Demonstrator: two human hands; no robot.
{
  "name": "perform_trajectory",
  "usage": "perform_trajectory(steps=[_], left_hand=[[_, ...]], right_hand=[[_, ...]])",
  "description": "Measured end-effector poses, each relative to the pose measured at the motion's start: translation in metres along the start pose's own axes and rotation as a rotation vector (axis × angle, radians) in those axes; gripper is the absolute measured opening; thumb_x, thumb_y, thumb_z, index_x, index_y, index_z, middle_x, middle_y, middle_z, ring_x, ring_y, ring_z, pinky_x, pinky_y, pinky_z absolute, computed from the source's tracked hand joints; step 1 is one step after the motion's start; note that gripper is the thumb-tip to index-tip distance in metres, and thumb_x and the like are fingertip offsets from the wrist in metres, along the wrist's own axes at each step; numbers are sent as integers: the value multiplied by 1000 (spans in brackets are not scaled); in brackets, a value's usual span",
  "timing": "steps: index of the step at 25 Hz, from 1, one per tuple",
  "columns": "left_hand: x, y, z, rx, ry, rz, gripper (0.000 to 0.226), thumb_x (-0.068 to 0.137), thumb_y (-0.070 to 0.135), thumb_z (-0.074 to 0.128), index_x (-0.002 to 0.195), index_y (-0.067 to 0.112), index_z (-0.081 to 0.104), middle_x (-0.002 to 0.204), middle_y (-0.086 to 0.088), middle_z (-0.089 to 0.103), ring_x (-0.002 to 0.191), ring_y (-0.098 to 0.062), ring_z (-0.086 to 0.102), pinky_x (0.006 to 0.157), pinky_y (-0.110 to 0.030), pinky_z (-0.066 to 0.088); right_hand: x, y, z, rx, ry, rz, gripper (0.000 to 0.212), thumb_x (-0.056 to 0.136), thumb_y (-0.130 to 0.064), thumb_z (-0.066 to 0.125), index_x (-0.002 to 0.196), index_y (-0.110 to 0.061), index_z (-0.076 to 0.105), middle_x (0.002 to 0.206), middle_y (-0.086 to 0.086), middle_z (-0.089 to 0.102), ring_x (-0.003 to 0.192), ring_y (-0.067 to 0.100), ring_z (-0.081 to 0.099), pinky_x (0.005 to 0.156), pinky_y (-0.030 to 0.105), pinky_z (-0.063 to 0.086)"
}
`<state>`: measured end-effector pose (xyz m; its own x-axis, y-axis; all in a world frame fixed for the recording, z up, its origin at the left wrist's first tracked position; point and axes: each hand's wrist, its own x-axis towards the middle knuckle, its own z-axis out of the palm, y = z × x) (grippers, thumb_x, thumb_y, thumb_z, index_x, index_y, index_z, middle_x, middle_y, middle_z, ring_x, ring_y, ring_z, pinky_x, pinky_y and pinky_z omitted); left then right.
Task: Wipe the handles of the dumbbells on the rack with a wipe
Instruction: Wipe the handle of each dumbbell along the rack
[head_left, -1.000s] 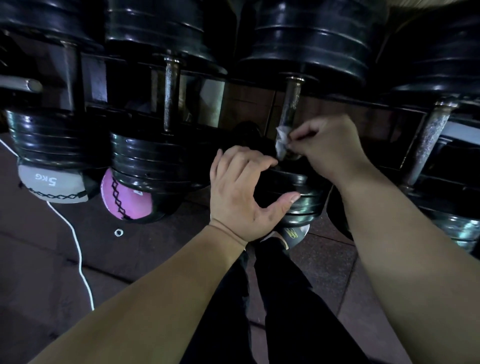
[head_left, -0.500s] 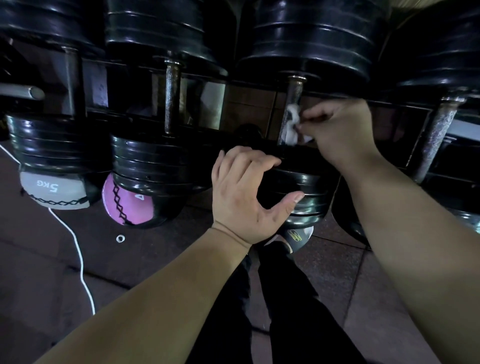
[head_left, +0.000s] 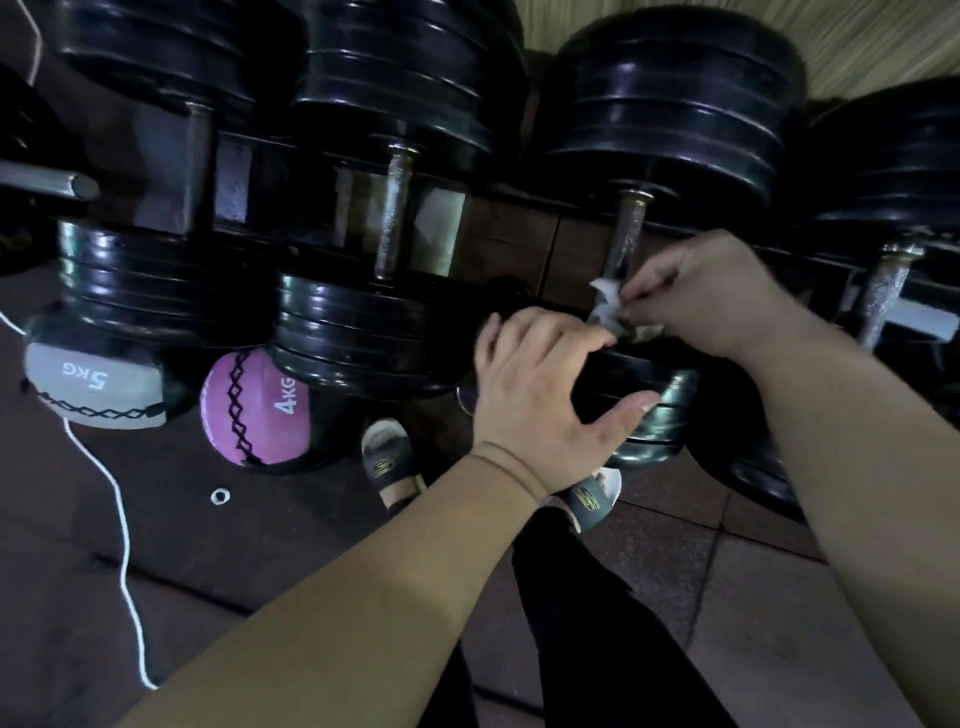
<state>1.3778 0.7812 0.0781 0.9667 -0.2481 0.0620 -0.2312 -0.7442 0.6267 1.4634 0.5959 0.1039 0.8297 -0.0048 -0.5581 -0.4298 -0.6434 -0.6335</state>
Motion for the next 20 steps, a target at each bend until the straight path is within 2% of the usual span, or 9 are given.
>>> perform_trajectory(steps=[2, 4, 6, 8, 11, 15, 17, 20], left_hand=[[4, 0, -14, -186, -26, -51, 45, 87, 56, 67, 114, 20, 71, 116, 6, 68, 121, -19, 58, 117, -57, 33], [7, -9, -42, -383, 62, -104, 35, 93, 41, 65, 112, 12, 72, 113, 1, 71, 113, -19, 62, 108, -48, 45], [8, -29, -77, -374, 191, -46, 27, 95, 28, 66, 109, 6, 73, 110, -5, 72, 108, -22, 65, 99, -42, 51], [8, -62, -111, -265, 254, 52, 22, 95, 22, 67, 106, 5, 74, 108, -7, 72, 105, -24, 66, 97, -44, 52], [12, -118, -142, -93, 225, 37, 24, 94, 30, 67, 108, 11, 74, 111, -3, 71, 106, -24, 65, 98, -55, 50], [20, -176, -152, 14, -20, -29, 47, 93, 54, 65, 122, 18, 70, 127, -3, 61, 120, -27, 56, 106, -58, 45], [25, -189, -150, -7, -74, -19, 57, 90, 64, 60, 122, 17, 68, 125, -3, 61, 121, -28, 54, 105, -57, 45], [27, -195, -146, -66, -45, -6, 60, 87, 67, 60, 116, 16, 69, 115, -3, 63, 114, -30, 55, 100, -56, 46]], right_hand=[[-8, -32, -1, 205, 56, -22, 22, 77, -3, 86, 74, -21, 74, 66, -1, 68, 54, 6, 63, 54, 17, 54], [-14, -69, 11, 379, 85, -69, 15, 78, -4, 86, 81, -14, 75, 76, 10, 73, 64, 18, 70, 59, 29, 61], [-13, -100, 32, 439, 88, -100, 13, 82, -5, 83, 89, -11, 74, 86, 16, 75, 71, 23, 72, 62, 33, 62], [-5, -125, 57, 459, 105, -88, 15, 85, -6, 80, 94, -10, 70, 89, 16, 71, 74, 21, 71, 63, 35, 63], [9, -146, 89, 498, 206, -44, 19, 86, -6, 77, 93, -19, 64, 91, 8, 69, 76, 17, 73, 60, 34, 63], [30, -158, 119, 477, 407, 5, 23, 89, -3, 73, 87, -25, 69, 88, -3, 70, 78, 15, 76, 67, 35, 66], [40, -160, 129, 416, 443, 40, 24, 89, -4, 71, 84, -27, 71, 84, -8, 70, 74, 17, 76, 70, 38, 66], [54, -162, 139, 297, 450, 95, 24, 89, -7, 71, 81, -29, 74, 80, -7, 72, 68, 20, 76, 72, 42, 66]])
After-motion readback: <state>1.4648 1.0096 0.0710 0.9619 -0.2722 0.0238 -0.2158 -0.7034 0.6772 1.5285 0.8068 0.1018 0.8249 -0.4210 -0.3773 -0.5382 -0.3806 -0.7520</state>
